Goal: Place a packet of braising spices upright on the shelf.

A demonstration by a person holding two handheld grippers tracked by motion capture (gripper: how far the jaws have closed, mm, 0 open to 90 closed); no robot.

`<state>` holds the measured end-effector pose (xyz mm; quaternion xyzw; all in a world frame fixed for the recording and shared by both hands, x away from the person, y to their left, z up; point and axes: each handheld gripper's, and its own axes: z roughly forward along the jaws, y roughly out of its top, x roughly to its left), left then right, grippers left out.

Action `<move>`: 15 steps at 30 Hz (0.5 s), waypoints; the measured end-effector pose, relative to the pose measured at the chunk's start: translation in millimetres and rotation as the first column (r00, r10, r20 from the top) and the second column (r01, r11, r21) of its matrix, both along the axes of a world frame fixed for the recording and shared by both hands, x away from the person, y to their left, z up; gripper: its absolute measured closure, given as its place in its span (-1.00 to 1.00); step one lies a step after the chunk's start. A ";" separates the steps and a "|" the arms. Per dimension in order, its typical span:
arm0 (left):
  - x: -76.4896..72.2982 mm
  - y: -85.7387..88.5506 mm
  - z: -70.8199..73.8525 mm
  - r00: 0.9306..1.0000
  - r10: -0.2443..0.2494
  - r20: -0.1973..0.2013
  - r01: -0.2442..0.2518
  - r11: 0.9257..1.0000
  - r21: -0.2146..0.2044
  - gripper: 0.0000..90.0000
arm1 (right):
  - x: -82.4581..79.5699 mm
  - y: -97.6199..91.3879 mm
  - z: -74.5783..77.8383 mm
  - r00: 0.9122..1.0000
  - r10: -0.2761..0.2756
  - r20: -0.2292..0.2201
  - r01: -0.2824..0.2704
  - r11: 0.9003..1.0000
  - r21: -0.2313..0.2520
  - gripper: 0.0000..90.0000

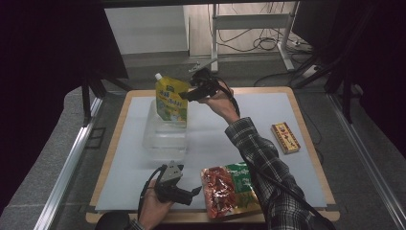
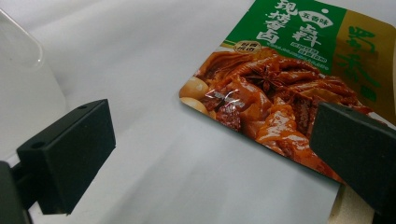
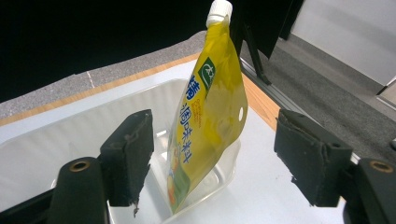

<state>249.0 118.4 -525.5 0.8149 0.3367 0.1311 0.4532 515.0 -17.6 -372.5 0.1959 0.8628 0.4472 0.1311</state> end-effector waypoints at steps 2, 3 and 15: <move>-0.1 0.0 0.1 1.000 0.001 0.001 -0.001 1.000 0.000 -1.00 | -0.6 -0.7 0.2 1.000 0.001 0.001 -0.001 1.000 0.002 -0.39; -0.1 0.0 0.2 1.000 0.002 0.000 -0.002 1.000 -0.001 -1.00 | -1.7 -1.8 0.5 1.000 0.002 -0.001 -0.002 1.000 0.004 -0.40; 1.6 3.2 2.5 0.999 0.032 -0.029 -0.033 0.999 -0.026 -0.98 | -15.1 -16.0 0.3 1.000 0.001 0.017 -0.001 1.000 -0.012 -0.51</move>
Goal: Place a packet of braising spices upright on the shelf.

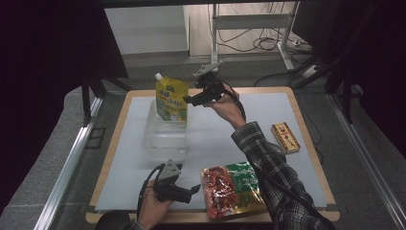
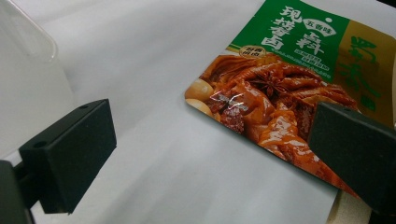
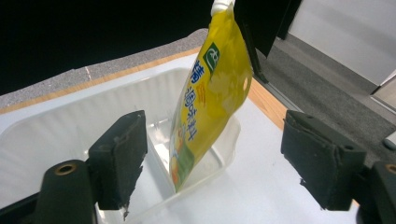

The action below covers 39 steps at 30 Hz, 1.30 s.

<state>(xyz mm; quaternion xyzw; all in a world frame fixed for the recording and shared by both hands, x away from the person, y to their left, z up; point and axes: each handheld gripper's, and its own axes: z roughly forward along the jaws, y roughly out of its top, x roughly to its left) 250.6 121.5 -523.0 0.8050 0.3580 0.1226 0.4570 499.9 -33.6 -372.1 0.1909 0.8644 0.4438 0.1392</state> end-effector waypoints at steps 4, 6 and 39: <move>0.0 -1.1 0.0 1.000 0.000 -0.005 0.000 1.000 0.005 -0.98 | -4.0 -8.0 -2.1 1.000 0.004 -0.006 -0.004 1.000 0.003 -0.62; -0.3 -1.7 0.1 1.000 0.002 -0.006 -0.002 1.000 0.005 -0.98 | -5.1 -9.5 -2.5 1.000 0.004 -0.009 -0.004 1.000 0.008 -0.64; 0.6 -0.1 -0.1 1.000 0.007 0.004 -0.007 1.000 -0.006 -0.98 | -48.7 -31.2 -16.9 0.991 0.107 -0.080 -0.103 0.993 0.060 -1.00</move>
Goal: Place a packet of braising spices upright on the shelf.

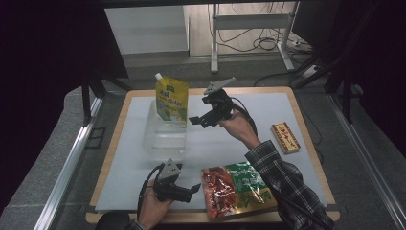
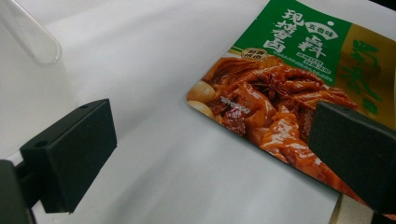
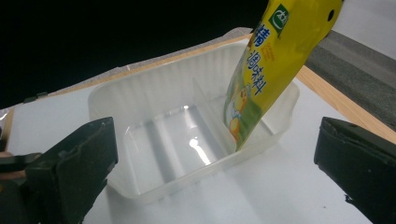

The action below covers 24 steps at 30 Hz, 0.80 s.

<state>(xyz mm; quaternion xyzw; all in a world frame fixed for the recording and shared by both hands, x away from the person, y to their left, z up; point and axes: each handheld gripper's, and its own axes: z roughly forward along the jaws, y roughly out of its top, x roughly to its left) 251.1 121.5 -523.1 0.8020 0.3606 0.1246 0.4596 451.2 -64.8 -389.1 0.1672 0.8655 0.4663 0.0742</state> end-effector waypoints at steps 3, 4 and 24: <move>0.0 -0.4 -0.3 1.000 0.000 0.001 0.000 1.000 0.003 -0.98 | -5.5 -2.6 0.1 1.000 -0.011 0.001 0.011 1.000 -0.005 -1.00; 0.0 -0.4 -0.4 1.000 0.000 0.002 0.000 1.000 0.004 -0.98 | -7.1 -4.1 0.0 1.000 -0.016 -0.009 0.016 1.000 -0.004 -1.00; 0.7 0.8 0.4 1.000 0.004 0.001 -0.004 1.000 0.000 -0.98 | -31.9 -36.7 -2.1 0.997 -0.077 -0.008 0.077 0.997 -0.020 -1.00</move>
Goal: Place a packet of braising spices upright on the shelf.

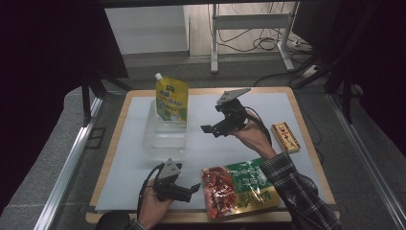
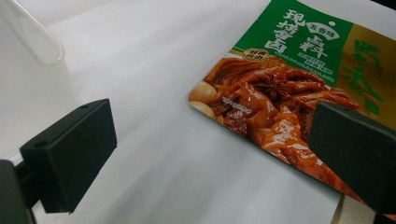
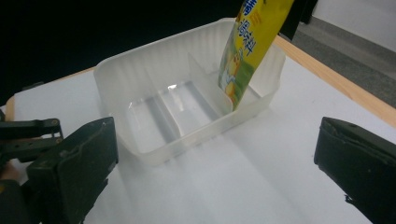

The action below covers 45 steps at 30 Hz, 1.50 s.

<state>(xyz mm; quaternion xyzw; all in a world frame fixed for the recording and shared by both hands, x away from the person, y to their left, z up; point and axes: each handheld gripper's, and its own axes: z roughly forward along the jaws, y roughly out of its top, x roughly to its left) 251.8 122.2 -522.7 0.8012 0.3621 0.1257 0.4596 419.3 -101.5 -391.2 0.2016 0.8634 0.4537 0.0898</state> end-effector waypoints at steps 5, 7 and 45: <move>0.2 -0.3 0.0 1.000 -0.001 -0.003 0.001 1.000 -0.002 -0.98 | -3.0 -12.9 -1.9 1.000 -0.015 -0.018 0.015 1.000 0.001 -1.00; 0.0 -0.8 0.3 1.000 -0.004 -0.005 0.004 1.000 0.000 -0.98 | -4.3 -17.1 -3.7 0.999 -0.013 -0.035 0.013 1.000 -0.010 -1.00; -6.6 -7.6 6.0 0.997 -0.076 0.012 0.076 0.997 0.000 -0.75 | -57.6 -74.8 -35.7 1.000 -0.029 -0.002 0.029 0.999 -0.039 -0.97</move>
